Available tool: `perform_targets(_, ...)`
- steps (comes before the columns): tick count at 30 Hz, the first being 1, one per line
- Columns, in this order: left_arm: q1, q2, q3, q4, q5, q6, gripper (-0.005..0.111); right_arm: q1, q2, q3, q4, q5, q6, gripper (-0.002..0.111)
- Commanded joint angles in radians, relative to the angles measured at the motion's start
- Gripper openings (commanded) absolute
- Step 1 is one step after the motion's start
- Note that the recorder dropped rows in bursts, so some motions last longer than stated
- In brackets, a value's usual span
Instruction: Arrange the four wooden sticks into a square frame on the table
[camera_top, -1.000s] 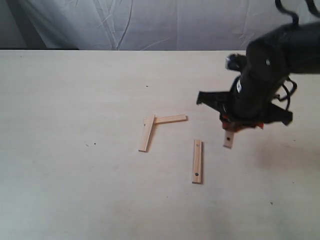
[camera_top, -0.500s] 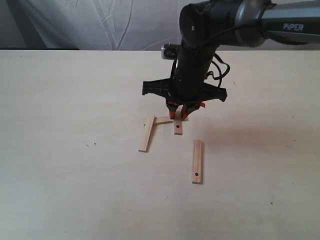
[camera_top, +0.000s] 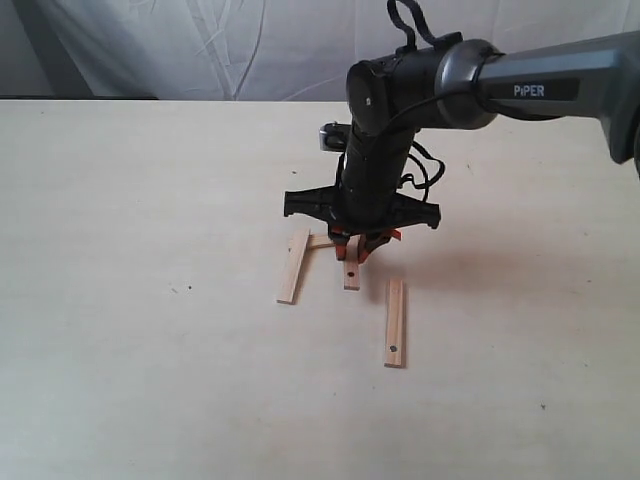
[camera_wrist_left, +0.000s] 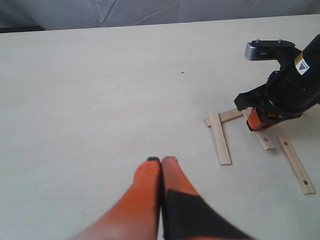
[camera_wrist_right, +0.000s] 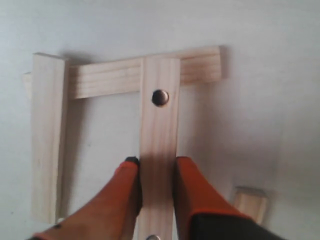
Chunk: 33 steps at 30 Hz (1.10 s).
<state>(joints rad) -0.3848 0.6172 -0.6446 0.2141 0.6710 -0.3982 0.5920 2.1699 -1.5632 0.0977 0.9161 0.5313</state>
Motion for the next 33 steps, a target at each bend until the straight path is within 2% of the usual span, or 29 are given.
perform_targets(1, 0.005, -0.006, 0.002, 0.007, -0.013, 0.001, 0.000, 0.003, 0.004, -0.006, -0.036, -0.009, 0.050, -0.001)
perform_targets(13, 0.005, -0.006, 0.002, 0.008, -0.014, 0.010, 0.000, 0.006, 0.004, -0.006, -0.123, 0.022, 0.161, -0.001)
perform_targets(30, 0.005, -0.006, 0.002, 0.008, -0.028, 0.012, 0.000, 0.047, 0.007, -0.006, -0.122, 0.020, 0.241, -0.001)
perform_targets(31, 0.005, -0.006, 0.002, 0.008, -0.028, 0.012, 0.000, 0.047, 0.009, -0.006, -0.119, 0.020, 0.246, 0.001)
perform_targets(33, 0.005, -0.006, 0.002, 0.008, -0.028, 0.012, 0.000, 0.047, 0.014, -0.006, -0.119, 0.028, 0.250, 0.012)
